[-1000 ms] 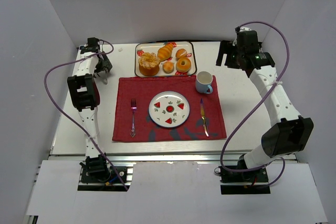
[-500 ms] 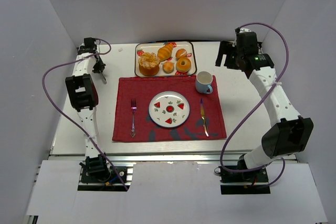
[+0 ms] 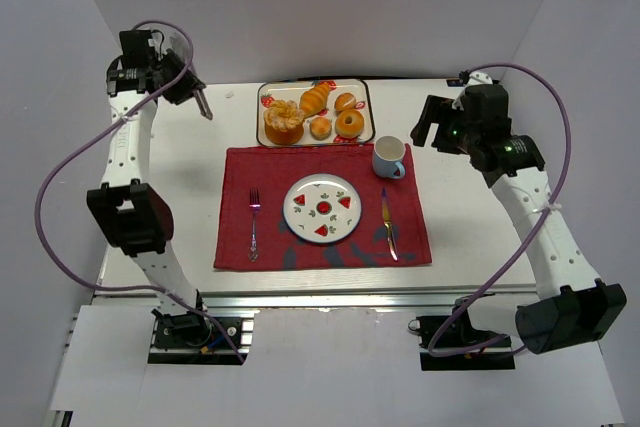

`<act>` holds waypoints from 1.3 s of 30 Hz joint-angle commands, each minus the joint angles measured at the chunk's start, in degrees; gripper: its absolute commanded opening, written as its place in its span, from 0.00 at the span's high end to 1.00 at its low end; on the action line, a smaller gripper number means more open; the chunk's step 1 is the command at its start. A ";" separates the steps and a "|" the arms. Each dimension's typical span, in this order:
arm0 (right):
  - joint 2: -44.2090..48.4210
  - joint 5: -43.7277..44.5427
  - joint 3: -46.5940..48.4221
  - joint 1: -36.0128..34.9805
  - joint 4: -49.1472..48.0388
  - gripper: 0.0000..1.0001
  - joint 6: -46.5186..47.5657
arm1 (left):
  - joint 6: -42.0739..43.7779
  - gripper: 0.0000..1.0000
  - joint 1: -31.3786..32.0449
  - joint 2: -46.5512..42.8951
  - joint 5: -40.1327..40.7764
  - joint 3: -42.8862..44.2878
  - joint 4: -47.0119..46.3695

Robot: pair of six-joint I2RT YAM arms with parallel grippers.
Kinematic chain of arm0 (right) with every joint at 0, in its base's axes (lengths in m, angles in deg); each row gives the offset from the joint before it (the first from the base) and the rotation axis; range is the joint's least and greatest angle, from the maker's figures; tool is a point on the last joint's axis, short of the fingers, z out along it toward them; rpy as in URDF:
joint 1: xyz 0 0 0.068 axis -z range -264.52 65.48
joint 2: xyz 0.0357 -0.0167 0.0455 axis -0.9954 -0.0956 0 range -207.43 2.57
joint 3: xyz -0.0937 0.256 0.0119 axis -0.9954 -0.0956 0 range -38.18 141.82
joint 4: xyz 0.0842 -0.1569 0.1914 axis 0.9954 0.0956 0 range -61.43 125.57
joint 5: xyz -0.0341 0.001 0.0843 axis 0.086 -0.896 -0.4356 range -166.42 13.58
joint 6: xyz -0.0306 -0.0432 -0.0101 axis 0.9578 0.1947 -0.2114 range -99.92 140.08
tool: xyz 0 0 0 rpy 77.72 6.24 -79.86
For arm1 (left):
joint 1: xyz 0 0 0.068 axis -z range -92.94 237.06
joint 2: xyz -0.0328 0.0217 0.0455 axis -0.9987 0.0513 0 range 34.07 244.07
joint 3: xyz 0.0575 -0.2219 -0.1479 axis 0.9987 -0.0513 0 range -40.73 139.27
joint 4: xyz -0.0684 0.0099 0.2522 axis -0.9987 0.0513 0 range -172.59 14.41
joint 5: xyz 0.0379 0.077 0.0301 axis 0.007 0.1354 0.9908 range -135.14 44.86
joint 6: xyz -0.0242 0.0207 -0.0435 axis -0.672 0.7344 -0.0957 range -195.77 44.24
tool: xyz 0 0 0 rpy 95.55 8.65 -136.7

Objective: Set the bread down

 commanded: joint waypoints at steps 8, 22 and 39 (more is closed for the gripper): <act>2.25 -1.49 1.52 0.02 -2.63 0.11 -2.19 | -5.96 0.45 4.43 -2.12 -18.88 -2.98 5.45; 4.27 -1.05 -1.11 -0.07 -3.42 0.11 -3.07 | -2.89 0.42 9.00 0.25 -17.04 -2.81 10.54; 5.94 -0.17 -4.89 -0.07 -3.60 0.11 -4.30 | 2.30 0.41 9.35 3.33 -10.36 2.12 16.88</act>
